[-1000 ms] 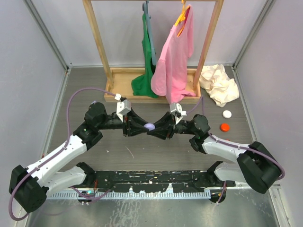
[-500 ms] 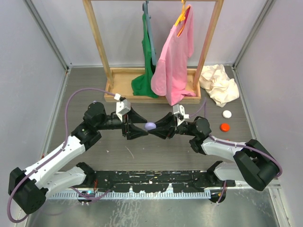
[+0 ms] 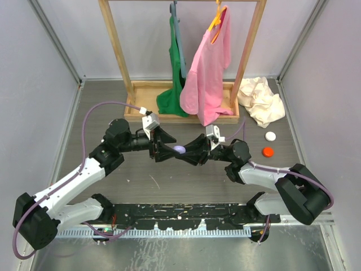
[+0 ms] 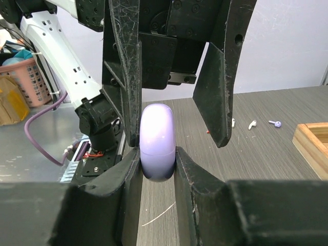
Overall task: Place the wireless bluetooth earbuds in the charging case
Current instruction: Open the charging case.
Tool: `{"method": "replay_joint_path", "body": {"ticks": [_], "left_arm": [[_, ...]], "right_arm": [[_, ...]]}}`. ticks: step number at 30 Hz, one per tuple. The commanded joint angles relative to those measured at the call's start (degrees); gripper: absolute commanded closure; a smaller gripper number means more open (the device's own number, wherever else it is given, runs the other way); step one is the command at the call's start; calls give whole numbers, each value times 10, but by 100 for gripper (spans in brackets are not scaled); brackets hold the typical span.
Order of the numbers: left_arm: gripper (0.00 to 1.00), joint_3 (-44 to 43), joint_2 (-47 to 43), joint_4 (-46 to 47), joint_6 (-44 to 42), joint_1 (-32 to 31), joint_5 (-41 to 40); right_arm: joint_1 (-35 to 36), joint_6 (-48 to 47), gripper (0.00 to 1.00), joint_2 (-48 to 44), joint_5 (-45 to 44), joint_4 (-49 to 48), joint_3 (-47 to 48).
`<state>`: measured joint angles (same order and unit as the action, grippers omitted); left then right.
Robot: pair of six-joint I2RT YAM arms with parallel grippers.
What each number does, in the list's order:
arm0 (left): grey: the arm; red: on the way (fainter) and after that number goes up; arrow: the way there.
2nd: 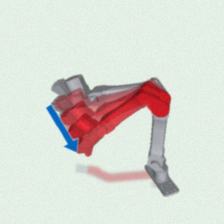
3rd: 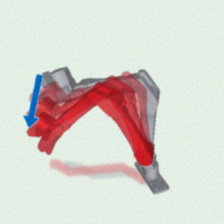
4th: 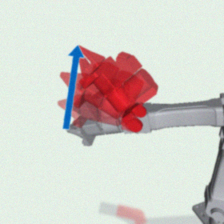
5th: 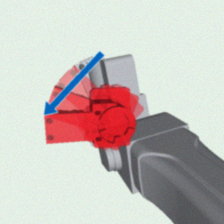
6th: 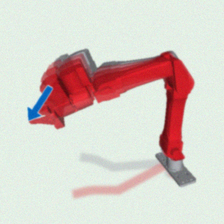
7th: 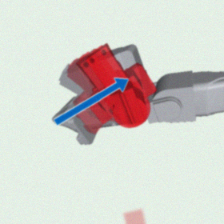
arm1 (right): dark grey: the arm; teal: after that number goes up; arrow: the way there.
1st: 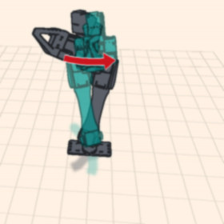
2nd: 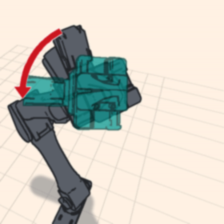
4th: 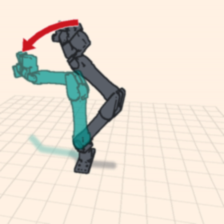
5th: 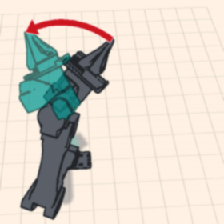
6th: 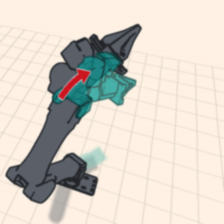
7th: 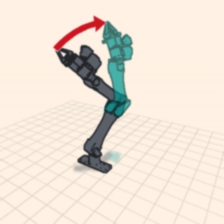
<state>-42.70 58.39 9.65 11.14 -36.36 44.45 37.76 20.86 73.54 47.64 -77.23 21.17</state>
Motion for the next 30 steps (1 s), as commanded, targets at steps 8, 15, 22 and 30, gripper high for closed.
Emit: {"method": "replay_joint_path", "body": {"ticks": [8, 15, 22, 30], "left_arm": [[38, -26, -12, 33, 37, -1, -94], [35, -33, -16, 39, 59, 0, -107], [34, -33, -19, 36, 64, -1, -124], [27, -36, -18, 20, 66, -1, -128]], "right_arm": [[-1, -23, 87, -3, 12, -57, 0], [-1, -25, 87, 1, 26, -54, -1], [-1, -26, 87, 1, 31, -53, -2], [-1, -38, 87, 4, 19, -46, -4]]}}
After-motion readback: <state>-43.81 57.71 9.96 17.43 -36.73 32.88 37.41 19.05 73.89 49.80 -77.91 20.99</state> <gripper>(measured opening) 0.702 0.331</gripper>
